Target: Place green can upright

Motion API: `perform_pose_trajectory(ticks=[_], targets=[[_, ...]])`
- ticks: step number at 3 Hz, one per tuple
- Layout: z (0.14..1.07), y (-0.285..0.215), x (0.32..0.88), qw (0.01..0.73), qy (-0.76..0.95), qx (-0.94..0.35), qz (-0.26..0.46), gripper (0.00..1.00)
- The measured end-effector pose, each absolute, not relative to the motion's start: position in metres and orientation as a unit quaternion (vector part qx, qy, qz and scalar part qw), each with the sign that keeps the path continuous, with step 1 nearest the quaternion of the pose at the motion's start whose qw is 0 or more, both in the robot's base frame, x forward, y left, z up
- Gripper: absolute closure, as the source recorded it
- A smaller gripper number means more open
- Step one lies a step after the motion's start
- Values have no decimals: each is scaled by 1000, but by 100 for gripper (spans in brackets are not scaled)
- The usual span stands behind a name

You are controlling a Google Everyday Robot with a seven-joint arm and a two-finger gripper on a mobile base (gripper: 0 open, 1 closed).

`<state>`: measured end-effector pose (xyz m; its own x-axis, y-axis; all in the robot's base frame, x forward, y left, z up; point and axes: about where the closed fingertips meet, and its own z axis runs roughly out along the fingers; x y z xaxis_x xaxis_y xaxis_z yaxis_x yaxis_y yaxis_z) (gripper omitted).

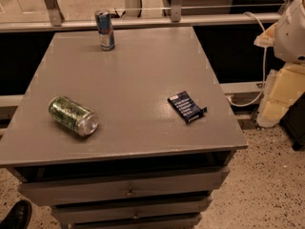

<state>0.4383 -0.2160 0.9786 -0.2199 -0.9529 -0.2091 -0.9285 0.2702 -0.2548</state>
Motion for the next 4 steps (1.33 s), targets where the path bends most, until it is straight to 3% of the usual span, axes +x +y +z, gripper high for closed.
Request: perform_pose_trajectory(ticks=[1, 4], targets=[[976, -209, 441, 164, 780, -603, -34, 0], [913, 27, 522, 180, 804, -561, 75, 0]])
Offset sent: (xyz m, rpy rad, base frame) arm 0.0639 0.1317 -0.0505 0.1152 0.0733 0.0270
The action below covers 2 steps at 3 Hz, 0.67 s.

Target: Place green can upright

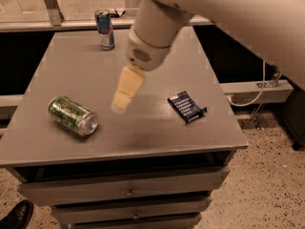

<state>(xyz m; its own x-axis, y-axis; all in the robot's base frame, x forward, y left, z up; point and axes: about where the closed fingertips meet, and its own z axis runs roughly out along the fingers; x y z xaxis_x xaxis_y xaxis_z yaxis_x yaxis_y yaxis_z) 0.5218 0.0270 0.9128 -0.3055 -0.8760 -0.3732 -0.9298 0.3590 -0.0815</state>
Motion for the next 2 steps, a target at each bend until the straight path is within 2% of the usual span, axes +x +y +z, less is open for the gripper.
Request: perform_pose_trajectory(ticks=[2], targets=[[898, 127, 521, 185, 806, -551, 113, 0]])
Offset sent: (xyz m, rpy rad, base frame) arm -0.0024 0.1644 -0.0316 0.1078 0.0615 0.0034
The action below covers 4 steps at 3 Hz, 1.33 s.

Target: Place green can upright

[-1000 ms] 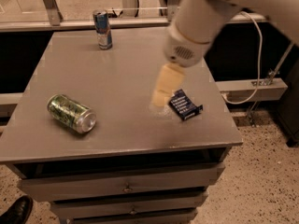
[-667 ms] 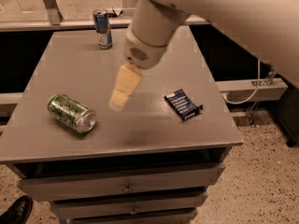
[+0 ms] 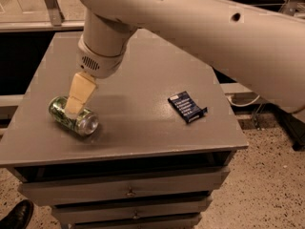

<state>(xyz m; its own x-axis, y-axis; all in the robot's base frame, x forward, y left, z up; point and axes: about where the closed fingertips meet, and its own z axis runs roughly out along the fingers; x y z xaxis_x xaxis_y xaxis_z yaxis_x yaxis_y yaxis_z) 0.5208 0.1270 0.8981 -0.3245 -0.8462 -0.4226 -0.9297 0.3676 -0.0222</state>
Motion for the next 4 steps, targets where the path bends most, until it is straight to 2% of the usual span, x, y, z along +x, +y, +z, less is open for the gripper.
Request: perform_pose_trajectory(ticks=[2, 3, 4], targets=[[861, 191, 512, 163, 815, -542, 122, 0], [849, 205, 509, 159, 823, -532, 117, 15], [842, 209, 512, 159, 832, -520, 110, 38]])
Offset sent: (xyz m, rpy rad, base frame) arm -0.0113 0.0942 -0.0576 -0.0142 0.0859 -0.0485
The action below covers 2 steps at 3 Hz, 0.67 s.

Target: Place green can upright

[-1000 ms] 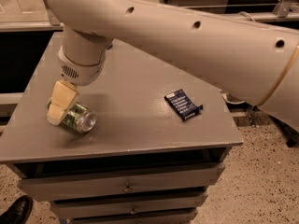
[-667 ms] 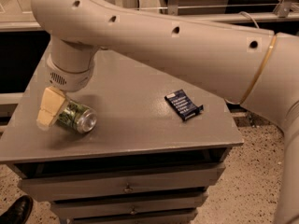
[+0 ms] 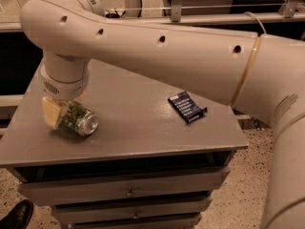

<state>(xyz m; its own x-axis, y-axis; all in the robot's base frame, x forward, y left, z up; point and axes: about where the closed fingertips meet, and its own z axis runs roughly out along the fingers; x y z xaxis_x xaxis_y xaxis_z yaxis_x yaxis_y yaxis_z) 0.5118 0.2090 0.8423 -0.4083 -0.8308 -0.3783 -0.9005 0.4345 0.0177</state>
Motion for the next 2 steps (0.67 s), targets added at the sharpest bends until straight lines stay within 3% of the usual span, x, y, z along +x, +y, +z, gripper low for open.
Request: perform_pose_trajectory(ticks=[2], targets=[[871, 203, 546, 215, 816, -521, 133, 85]])
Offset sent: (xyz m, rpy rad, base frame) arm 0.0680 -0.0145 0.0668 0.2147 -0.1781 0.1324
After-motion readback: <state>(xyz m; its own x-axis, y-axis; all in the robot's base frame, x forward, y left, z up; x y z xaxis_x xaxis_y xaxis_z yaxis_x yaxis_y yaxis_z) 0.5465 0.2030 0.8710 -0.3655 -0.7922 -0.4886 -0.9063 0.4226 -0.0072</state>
